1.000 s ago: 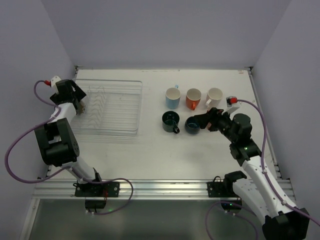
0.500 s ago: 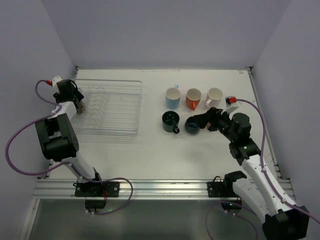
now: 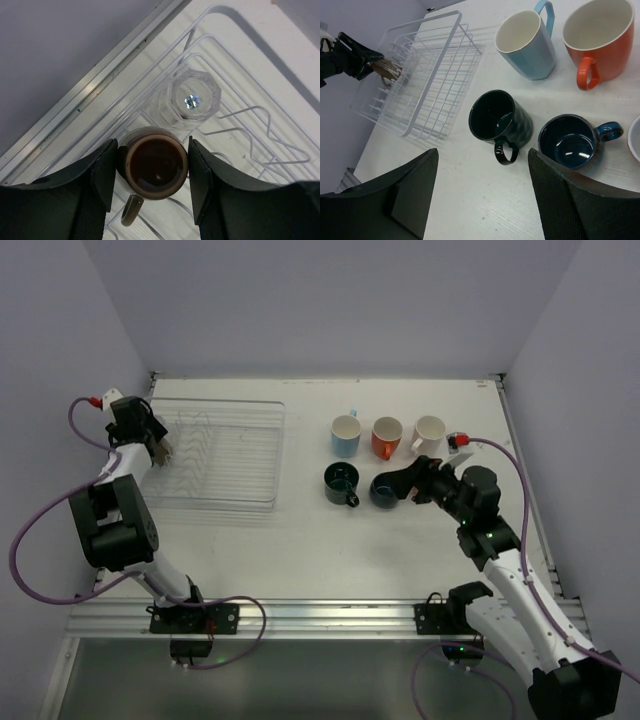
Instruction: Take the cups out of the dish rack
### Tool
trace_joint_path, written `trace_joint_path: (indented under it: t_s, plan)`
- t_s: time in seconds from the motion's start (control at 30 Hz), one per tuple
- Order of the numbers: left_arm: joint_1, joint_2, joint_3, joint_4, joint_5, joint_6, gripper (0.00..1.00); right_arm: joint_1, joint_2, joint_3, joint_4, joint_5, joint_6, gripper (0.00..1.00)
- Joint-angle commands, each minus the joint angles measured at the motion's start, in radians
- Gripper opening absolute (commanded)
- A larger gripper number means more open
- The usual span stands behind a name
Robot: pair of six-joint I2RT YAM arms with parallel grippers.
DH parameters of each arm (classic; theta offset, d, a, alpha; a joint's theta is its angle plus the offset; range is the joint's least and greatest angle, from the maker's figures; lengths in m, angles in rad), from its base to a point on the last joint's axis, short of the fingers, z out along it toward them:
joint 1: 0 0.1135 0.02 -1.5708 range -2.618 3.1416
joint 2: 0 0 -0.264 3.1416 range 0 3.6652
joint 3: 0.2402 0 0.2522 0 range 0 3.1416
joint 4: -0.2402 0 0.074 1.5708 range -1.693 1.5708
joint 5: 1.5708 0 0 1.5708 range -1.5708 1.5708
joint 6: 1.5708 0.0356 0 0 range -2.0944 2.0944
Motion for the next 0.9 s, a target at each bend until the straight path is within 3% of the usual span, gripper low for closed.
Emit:
trace_joint_path:
  t_s: [0.0, 0.2, 0.5, 0.67, 0.87]
  plan:
    - [0.002, -0.113, 0.028, 0.031, 0.014, -0.030, 0.04, 0.027, -0.006, 0.059, 0.039, -0.028, 0.028, 0.75]
    - [0.002, -0.190, 0.021, -0.014, 0.077, -0.090, 0.00, 0.146, 0.026, 0.119, 0.050, 0.009, 0.064, 0.75]
    - [-0.040, -0.441, -0.104, -0.038, 0.215, -0.211, 0.00, 0.288, 0.184, 0.180, 0.226, -0.067, 0.177, 0.75]
    - [-0.092, -0.645, -0.176, -0.034, 0.361, -0.292, 0.00, 0.398, 0.227, 0.171, 0.395, -0.017, 0.212, 0.75]
    - [-0.202, -0.845, -0.309, 0.131, 0.594, -0.499, 0.00, 0.447, 0.368, 0.222, 0.608, -0.063, 0.269, 0.77]
